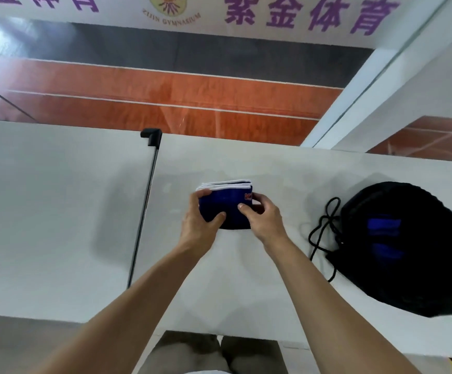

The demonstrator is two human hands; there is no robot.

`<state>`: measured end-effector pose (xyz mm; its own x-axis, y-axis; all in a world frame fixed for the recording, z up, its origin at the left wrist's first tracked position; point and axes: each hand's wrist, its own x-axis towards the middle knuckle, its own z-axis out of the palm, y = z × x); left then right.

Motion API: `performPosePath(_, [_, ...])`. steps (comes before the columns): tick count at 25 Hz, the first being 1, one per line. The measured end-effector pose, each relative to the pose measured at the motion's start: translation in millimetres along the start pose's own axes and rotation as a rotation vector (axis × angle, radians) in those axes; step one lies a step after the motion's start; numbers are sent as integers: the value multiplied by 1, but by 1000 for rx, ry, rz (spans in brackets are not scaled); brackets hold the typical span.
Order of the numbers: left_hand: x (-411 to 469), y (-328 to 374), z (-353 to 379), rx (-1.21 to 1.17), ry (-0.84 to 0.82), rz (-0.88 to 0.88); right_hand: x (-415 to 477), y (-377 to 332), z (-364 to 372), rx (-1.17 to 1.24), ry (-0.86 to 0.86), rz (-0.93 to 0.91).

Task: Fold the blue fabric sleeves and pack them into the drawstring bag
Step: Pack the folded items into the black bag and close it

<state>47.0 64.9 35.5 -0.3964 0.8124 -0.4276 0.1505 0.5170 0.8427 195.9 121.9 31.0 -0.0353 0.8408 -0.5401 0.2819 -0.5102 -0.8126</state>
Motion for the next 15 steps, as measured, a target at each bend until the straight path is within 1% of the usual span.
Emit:
performPosePath(4, [-26, 22, 33, -16, -93, 168, -34, -4, -48, 111, 131, -54])
performPosePath(7, [-48, 36, 65, -1, -203, 217, -57, 0, -94, 185, 223, -72])
performPosePath(9, [-63, 41, 88, 33, -280, 249, -68, 6, -126, 171, 277, -87])
performPosePath(11, [-79, 46, 113, 61, -331, 299, -77, 16, -156, 150, 308, -77])
performPosePath(15, [-107, 62, 167, 103, -396, 397, -85, 37, -216, 143, 316, -64])
